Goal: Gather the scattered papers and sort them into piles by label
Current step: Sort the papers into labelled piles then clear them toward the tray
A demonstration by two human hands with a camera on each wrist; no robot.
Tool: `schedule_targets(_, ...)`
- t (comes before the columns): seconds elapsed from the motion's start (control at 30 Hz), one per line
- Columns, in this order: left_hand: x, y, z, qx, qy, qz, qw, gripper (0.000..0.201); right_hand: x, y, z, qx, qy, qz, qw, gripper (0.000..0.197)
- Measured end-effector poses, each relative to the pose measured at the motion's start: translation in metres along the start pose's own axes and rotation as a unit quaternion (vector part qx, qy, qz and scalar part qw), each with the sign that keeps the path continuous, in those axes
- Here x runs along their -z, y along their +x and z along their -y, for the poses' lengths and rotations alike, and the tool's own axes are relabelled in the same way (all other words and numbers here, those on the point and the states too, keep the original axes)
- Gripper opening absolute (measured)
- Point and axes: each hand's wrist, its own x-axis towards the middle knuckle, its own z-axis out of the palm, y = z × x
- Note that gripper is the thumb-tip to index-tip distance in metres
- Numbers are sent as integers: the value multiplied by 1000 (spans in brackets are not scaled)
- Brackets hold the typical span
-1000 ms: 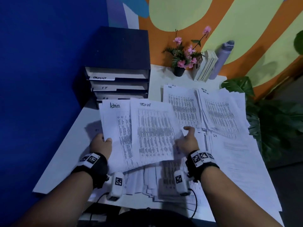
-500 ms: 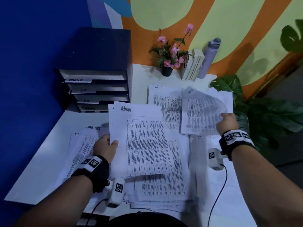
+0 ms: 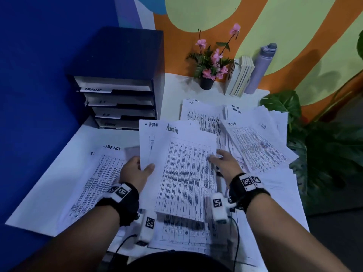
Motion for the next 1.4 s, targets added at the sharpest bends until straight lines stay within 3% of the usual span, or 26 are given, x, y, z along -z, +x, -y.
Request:
schedule_targets(0.1, 2, 2, 0, -21, 42, -17, 999, 16, -8, 2, -6, 11, 4, -60, 998, 12)
schedule_targets(0.2, 7, 6, 6, -13, 86, -24, 996, 17, 0, 4, -9, 25, -16, -97, 995, 31)
schedule_targets(0.33, 0, 6, 18, -12, 107, 37, 993, 20, -9, -8, -7, 32, 23, -63, 997, 16)
schedule_targets(0.4, -7, 6, 23, 4, 101, 68, 993, 25, -21, -9, -12, 27, 27, -73, 997, 32)
schedule_targets(0.5, -8, 10, 30, 37, 74, 70, 994, 27, -33, -10, -23, 14, -48, -129, 990, 45)
schedule_targets(0.6, 1, 16, 37, 25, 78, 55, 995, 29, -26, -7, -34, 40, -116, -167, 978, 58)
schedule_targets(0.7, 13, 25, 46, 10, 150, 30, 988, 33, 3, 0, -33, 71, -305, -220, 924, 49)
schedule_targets(0.77, 21, 33, 58, 8, 189, 15, 982, 35, 24, 1, -30, 31, -432, -200, 879, 37)
schedule_targets(0.83, 28, 39, 72, 17, 225, 8, 974, 40, 39, 9, -35, -32, -473, -160, 866, 38)
schedule_targets(0.9, 37, 44, 86, 24, 271, 0, 962, 47, 48, 15, -37, -78, -421, -142, 892, 41)
schedule_targets(0.97, 48, 49, 101, 42, 313, 0, 949, 54, 54, 22, -36, -68, -363, -153, 917, 39)
schedule_targets(1.13, 75, 57, 125, 115, 374, 3, 920, 69, 70, 37, -15, -14, -299, -216, 929, 30)
schedule_targets(1.23, 87, 54, 132, 148, 381, -1, 913, 77, 74, 47, 2, 9, -250, -245, 937, 41)
schedule_targets(1.4, 98, 49, 134, 148, 381, -5, 912, 93, 63, 57, 18, 53, -274, -171, 945, 61)
